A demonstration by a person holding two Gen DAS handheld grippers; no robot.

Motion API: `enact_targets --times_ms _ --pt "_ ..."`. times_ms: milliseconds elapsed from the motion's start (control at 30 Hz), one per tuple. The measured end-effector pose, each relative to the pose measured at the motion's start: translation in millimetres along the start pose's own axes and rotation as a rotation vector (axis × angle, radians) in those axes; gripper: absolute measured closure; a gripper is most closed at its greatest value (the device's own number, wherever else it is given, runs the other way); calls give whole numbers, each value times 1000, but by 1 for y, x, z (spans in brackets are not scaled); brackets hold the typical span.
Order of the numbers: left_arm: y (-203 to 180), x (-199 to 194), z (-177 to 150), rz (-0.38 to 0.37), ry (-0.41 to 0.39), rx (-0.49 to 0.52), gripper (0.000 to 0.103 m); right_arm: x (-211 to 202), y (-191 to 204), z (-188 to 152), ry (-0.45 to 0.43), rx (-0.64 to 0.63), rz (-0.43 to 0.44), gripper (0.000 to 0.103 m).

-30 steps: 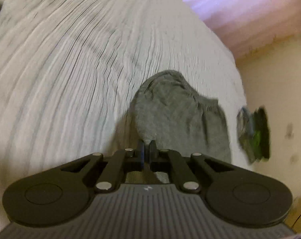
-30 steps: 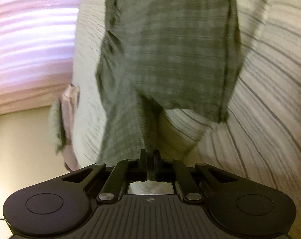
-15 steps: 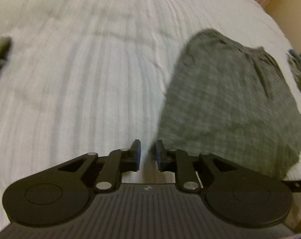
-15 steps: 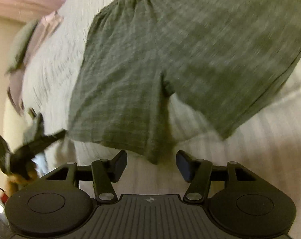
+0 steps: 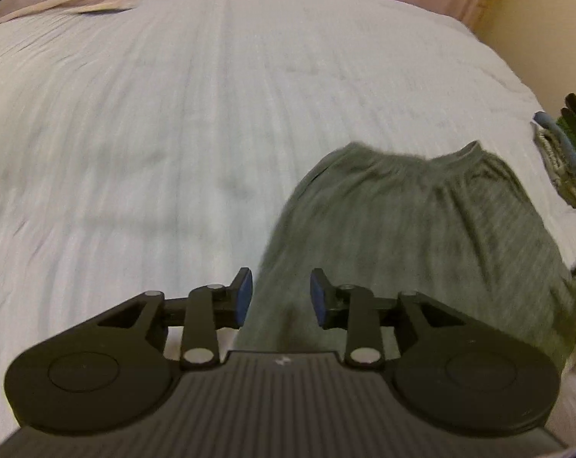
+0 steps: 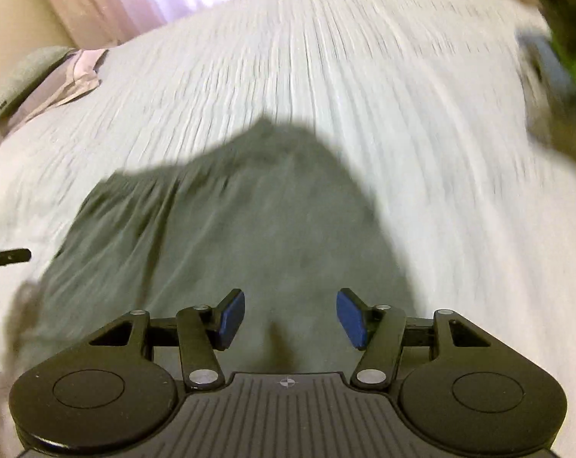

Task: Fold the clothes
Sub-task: 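Grasp the shorts waistband with the left gripper and pull it straight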

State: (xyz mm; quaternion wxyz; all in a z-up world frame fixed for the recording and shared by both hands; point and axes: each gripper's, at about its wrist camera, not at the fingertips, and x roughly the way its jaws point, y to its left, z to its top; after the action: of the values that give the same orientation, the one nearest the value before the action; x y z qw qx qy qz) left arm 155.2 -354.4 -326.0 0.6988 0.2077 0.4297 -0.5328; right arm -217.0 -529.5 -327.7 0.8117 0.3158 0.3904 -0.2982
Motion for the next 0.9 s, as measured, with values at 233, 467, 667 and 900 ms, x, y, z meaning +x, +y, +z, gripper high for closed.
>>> enact_targets --times_ms 233,467,667,900 --pt "-42 59 55 -54 -31 136 58 51 -36 96 -93 -250 -42 45" --pt "-60 115 71 -44 17 218 74 129 -48 123 -8 -305 81 58" --pt "-47 98 64 -17 -169 146 100 122 -64 119 -130 -210 187 99" --pt "-57 130 66 118 -73 226 91 132 -51 121 -97 -233 77 40"
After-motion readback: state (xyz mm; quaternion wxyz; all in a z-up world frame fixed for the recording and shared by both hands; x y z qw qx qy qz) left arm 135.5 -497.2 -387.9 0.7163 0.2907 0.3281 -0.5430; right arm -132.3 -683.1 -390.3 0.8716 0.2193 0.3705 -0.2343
